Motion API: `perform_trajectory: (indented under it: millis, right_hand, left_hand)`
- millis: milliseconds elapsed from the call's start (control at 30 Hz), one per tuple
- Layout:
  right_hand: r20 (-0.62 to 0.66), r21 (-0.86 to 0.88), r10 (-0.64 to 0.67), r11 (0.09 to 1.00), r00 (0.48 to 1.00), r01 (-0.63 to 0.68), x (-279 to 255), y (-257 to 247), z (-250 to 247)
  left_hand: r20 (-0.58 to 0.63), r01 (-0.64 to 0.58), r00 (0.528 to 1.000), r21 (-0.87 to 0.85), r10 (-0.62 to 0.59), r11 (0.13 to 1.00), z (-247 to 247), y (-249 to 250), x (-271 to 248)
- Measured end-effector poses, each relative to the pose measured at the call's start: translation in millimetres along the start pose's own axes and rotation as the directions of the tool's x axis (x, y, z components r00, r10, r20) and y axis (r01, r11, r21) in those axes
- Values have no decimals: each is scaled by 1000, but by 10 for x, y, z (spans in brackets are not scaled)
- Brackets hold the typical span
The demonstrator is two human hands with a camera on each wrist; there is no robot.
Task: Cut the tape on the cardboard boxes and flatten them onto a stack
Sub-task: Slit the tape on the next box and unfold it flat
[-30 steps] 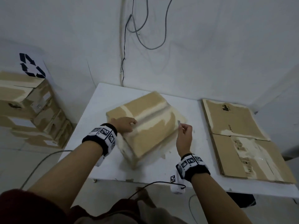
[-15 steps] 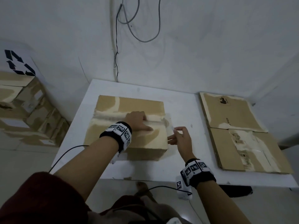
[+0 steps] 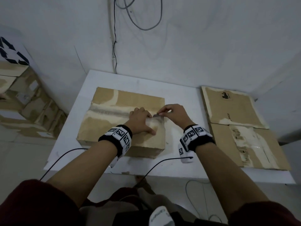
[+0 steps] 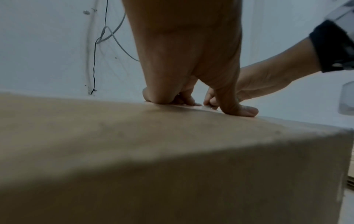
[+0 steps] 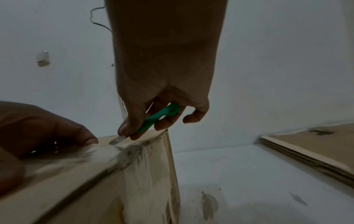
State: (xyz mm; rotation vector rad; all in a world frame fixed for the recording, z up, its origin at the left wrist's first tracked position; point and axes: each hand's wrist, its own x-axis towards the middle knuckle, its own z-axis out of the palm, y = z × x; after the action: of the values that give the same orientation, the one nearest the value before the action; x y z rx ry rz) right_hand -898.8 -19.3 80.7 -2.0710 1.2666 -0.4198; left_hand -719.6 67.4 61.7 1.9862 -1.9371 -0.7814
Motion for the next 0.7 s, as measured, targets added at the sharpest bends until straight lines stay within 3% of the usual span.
perform_trajectory:
  millis: [167,300,400,500,700]
  right_hand:
    - [171,-332,64,943,983,-4,111,-123,-97]
    - [163,-384,111,922,980,-40,103,-36,-166]
    - [174,-233,133,968,976,-90,48,127,-173]
    - [199,84,163,980,966,-183,-80,189,-158]
    - [153,184,224,950,962,-251,-240,274,-95]
  left_hand:
    - [-10,-7,1000,2,7,1000,7,8,-13]
    - [-31,-15,999,17,15,1000,6,32,-16]
    - [-37,-25,999,10,25,1000,6,42,-23]
    - [-42,-34,999,10,34,999,8,54,-24]
    - [-67,-80,995,7,80,997,24,76,-18]
